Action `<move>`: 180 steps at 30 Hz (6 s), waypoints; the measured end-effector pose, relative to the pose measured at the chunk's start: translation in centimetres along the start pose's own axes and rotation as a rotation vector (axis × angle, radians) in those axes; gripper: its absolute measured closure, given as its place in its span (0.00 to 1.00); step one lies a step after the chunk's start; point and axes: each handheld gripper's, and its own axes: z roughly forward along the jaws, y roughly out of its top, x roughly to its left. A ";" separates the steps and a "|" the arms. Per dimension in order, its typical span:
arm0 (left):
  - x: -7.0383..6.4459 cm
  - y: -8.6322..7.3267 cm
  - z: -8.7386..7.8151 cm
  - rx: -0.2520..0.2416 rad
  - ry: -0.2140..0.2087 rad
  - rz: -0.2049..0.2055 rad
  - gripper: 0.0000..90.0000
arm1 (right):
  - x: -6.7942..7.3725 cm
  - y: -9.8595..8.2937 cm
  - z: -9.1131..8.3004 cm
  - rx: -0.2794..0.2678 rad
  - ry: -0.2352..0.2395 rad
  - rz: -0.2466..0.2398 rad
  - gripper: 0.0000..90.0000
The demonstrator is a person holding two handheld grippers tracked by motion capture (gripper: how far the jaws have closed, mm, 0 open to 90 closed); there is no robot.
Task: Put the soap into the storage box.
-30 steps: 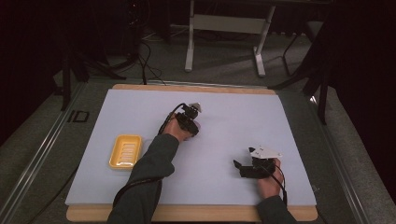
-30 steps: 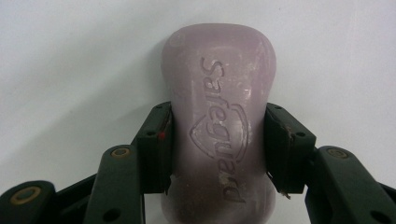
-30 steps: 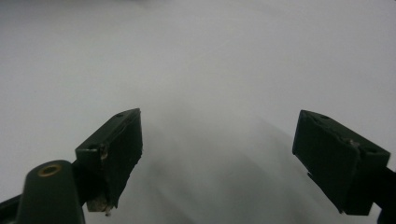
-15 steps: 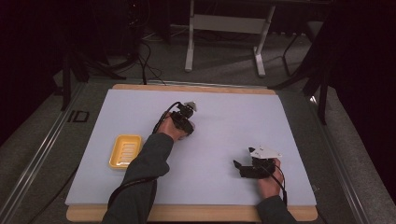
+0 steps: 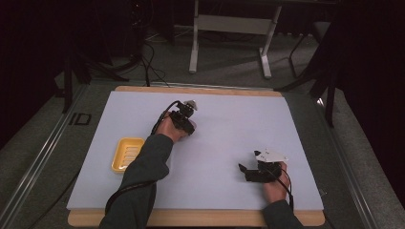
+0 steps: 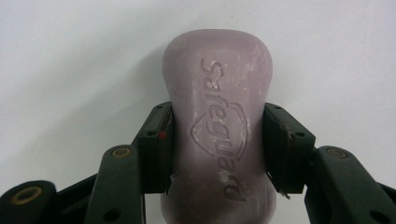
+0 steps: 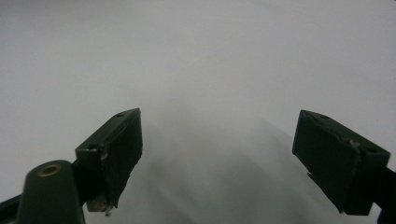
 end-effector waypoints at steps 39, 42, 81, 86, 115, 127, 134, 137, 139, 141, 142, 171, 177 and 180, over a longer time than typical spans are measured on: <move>1.4 -2.5 -4.6 -0.076 -0.034 -0.039 0.55 | 0.0 0.0 -0.1 -0.006 0.001 0.002 0.17; 1.5 -2.7 -5.0 -0.084 -0.037 -0.043 0.55 | 0.0 0.0 -0.1 -0.007 0.001 0.002 0.17; 3.3 -7.4 -7.2 -0.133 -0.027 -0.112 0.55 | -0.1 -0.1 -0.2 -0.020 0.008 0.004 0.17; 3.7 -7.9 -7.4 -0.139 -0.022 -0.122 0.55 | -0.1 -0.1 -0.2 -0.019 0.007 0.004 0.17; 5.5 -11.2 -9.2 -0.175 -0.011 -0.181 0.55 | 0.0 -0.1 -0.2 -0.018 0.001 -0.002 0.17; 6.0 -11.7 -9.5 -0.171 -0.004 -0.195 0.55 | 0.0 -0.1 -0.2 -0.019 0.000 -0.002 0.17; 6.3 -12.4 -9.6 -0.166 0.008 -0.203 0.55 | 0.0 -0.1 -0.2 -0.019 -0.001 -0.004 0.17; 6.5 -12.7 -9.5 -0.162 0.008 -0.207 0.55 | 0.0 -0.1 -0.2 -0.018 -0.001 -0.004 0.17; 6.6 -12.9 -9.5 -0.160 0.009 -0.213 0.55 | 0.0 -0.1 -0.2 -0.018 -0.002 -0.005 0.17; 6.7 -13.1 -9.5 -0.160 0.012 -0.218 0.55 | 0.0 -0.1 -0.2 -0.018 -0.003 -0.005 0.17; 6.7 -13.2 -9.5 -0.160 0.015 -0.219 0.55 | 0.0 -0.1 -0.2 -0.018 -0.003 -0.005 0.17; 7.0 -15.9 -8.4 -0.147 0.024 -0.295 0.55 | 0.1 -0.1 -0.2 -0.021 -0.005 -0.008 0.17; 6.8 -16.2 -8.0 -0.142 0.031 -0.300 0.55 | 0.1 -0.1 -0.2 -0.021 -0.005 -0.008 0.17; 6.8 -16.6 -7.8 -0.139 0.036 -0.304 0.55 | 0.1 -0.1 -0.2 -0.019 -0.006 -0.008 0.17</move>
